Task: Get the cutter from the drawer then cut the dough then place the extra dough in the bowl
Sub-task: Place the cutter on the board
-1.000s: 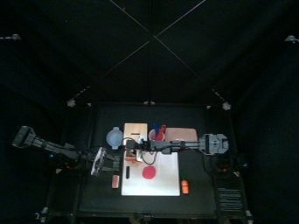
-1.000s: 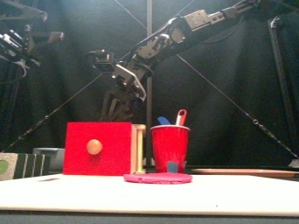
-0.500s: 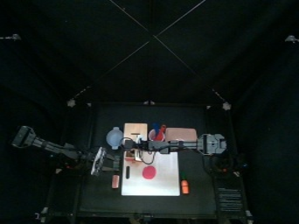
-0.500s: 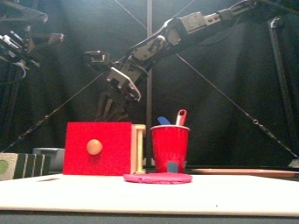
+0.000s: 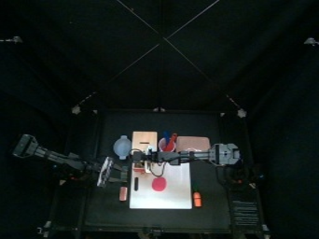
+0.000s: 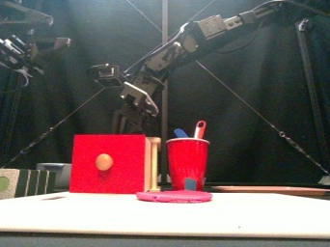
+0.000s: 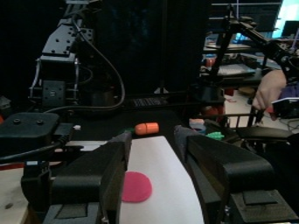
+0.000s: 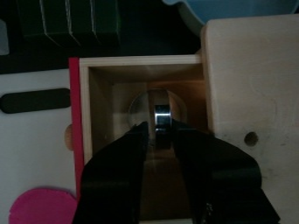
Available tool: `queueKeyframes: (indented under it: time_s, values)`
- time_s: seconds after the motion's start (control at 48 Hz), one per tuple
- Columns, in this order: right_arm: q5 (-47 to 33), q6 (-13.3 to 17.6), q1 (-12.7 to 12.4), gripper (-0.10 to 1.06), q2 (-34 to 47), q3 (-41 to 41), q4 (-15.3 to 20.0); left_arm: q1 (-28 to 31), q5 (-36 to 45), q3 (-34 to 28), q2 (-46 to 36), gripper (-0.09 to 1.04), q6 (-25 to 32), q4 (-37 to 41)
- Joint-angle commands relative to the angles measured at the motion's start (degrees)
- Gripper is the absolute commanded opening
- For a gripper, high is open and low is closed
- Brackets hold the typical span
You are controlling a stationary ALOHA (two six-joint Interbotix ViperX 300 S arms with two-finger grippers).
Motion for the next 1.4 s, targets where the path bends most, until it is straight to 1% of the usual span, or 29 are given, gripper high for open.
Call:
queueKeyframes:
  time_s: [0.021, 0.188, 0.292, 0.521, 0.938, 1.125, 1.25, 1.312, 1.354, 1.396]
  values:
    - [0.1, -0.1, 0.4, 0.66, -1.6, -1.8, 0.1, -0.1, -0.3, -0.4, 0.1, 0.82, -0.1, -0.2]
    - [0.1, -0.1, 0.9, 0.54, -1.8, -3.0, 0.2, 0.0, -0.3, -0.1, 0.1, 0.82, -0.1, -0.5]
    - [0.4, 0.0, 1.3, 0.51, -1.9, -3.5, 0.4, -0.1, -0.3, 0.2, 0.1, 0.82, -0.1, -1.1]
    - [3.4, 0.0, 2.3, 0.50, -4.4, -3.9, 0.9, -0.1, -0.3, 0.9, 0.1, 0.82, 0.0, -2.8]
    - [7.6, 0.2, 2.0, 0.50, -9.9, -5.2, -0.7, 0.0, -0.3, 1.3, 0.1, 0.82, -0.1, -3.4]
    - [13.7, 0.2, 2.8, 0.50, -14.1, -5.9, -1.0, 0.0, -0.3, 1.9, 0.1, 0.82, -0.1, -4.5]
    - [18.9, 0.4, 4.3, 0.50, -19.1, -2.3, -0.5, -0.1, -0.3, 2.3, 0.2, 0.82, -0.1, -6.5]
    - [20.4, 1.6, 5.3, 0.50, -21.5, 1.0, 0.1, 0.0, -0.3, 2.5, 0.1, 0.82, 0.0, -7.3]
    - [20.8, 3.7, 5.8, 0.50, -23.1, 3.4, 0.1, -0.1, -0.3, 2.5, 0.2, 0.82, 0.1, -7.6]
    - [20.8, 6.7, 6.2, 0.50, -24.8, 6.2, -0.1, 0.0, -0.3, 2.5, 0.2, 0.82, 0.2, -7.8]
